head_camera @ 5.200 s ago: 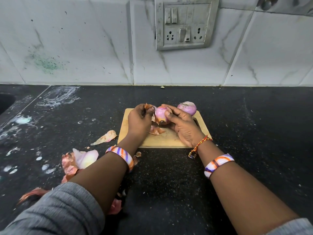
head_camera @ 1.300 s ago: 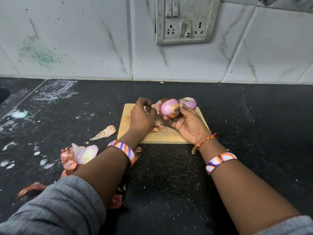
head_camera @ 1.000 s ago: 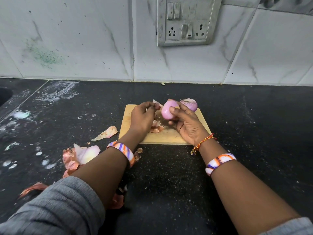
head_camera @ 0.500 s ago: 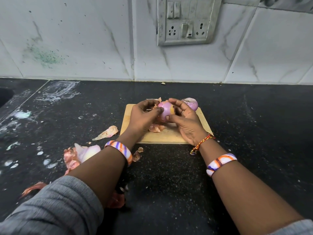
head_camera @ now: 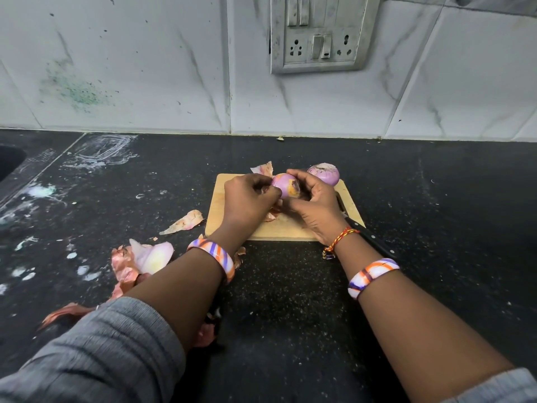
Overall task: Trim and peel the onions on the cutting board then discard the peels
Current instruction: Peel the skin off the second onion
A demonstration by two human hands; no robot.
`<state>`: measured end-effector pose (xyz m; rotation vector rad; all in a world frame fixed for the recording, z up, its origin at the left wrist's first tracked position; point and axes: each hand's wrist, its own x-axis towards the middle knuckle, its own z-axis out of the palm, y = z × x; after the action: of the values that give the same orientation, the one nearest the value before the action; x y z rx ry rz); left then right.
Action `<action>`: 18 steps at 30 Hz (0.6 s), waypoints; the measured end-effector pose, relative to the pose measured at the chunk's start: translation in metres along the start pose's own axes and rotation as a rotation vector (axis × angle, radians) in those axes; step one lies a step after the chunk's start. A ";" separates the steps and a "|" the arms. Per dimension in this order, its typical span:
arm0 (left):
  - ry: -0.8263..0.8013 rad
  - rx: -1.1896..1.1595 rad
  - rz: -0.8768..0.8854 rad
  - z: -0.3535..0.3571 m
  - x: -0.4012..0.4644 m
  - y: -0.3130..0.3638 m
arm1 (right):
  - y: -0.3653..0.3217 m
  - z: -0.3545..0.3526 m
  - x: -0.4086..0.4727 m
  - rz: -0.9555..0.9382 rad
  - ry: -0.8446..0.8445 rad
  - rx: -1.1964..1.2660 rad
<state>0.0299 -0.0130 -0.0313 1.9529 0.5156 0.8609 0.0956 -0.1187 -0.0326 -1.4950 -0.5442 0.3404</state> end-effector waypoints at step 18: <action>0.085 -0.281 -0.310 -0.004 0.013 -0.008 | 0.001 -0.007 0.004 0.081 -0.104 0.182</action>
<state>0.0357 0.0016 -0.0325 1.5371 0.6876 0.7731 0.1028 -0.1222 -0.0327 -1.3307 -0.5216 0.5204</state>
